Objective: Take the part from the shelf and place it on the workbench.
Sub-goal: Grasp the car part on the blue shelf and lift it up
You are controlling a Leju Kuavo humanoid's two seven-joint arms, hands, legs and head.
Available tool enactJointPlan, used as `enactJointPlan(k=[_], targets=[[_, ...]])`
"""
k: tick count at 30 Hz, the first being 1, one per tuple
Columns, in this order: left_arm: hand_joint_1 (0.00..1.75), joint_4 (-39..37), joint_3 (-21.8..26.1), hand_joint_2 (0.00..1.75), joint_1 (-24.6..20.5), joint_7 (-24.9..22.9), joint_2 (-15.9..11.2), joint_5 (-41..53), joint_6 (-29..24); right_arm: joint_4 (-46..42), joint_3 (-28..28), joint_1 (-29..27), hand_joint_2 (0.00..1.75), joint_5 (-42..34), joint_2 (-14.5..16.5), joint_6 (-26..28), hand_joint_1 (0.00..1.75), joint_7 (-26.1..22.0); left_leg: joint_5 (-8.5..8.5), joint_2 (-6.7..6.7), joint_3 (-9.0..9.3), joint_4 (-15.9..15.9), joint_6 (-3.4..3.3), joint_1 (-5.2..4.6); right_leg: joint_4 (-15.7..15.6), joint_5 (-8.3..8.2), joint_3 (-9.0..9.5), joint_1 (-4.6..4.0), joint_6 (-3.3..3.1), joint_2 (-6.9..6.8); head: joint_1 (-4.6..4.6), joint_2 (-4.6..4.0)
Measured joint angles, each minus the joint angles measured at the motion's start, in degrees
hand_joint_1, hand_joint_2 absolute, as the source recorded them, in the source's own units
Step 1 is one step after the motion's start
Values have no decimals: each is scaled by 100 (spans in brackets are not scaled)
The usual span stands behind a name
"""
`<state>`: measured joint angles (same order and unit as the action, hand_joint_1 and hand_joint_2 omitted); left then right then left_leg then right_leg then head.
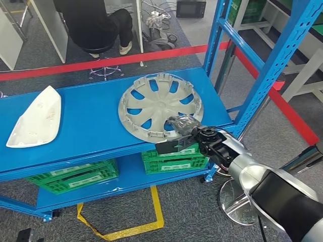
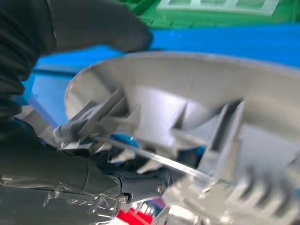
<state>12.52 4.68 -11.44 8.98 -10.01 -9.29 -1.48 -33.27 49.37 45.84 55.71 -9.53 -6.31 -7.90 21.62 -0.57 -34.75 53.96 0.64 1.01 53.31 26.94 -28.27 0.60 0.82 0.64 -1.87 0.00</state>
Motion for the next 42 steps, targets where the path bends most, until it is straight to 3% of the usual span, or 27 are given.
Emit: enactJointPlan(k=[27,33,42], targets=[[0,-4,0,0,0,38,-13,-30,-9,261,108,213,175,78,191,248,175,-92,2,32,50,-2,17,3,1,-8,37,-2,-11,30,0,0],[0,-4,0,0,31,240,-18,-100,-104,31,1,436,175,-437,201,222,175,-16,1,29,47,-2,17,2,3,-8,33,-2,-11,29,-1,0],[0,-4,0,0,34,446,-31,-78,-274,-455,-633,1199,175,-1456,188,30,175,51,2,29,43,-2,18,3,2,-6,26,-1,-12,29,3,0]])
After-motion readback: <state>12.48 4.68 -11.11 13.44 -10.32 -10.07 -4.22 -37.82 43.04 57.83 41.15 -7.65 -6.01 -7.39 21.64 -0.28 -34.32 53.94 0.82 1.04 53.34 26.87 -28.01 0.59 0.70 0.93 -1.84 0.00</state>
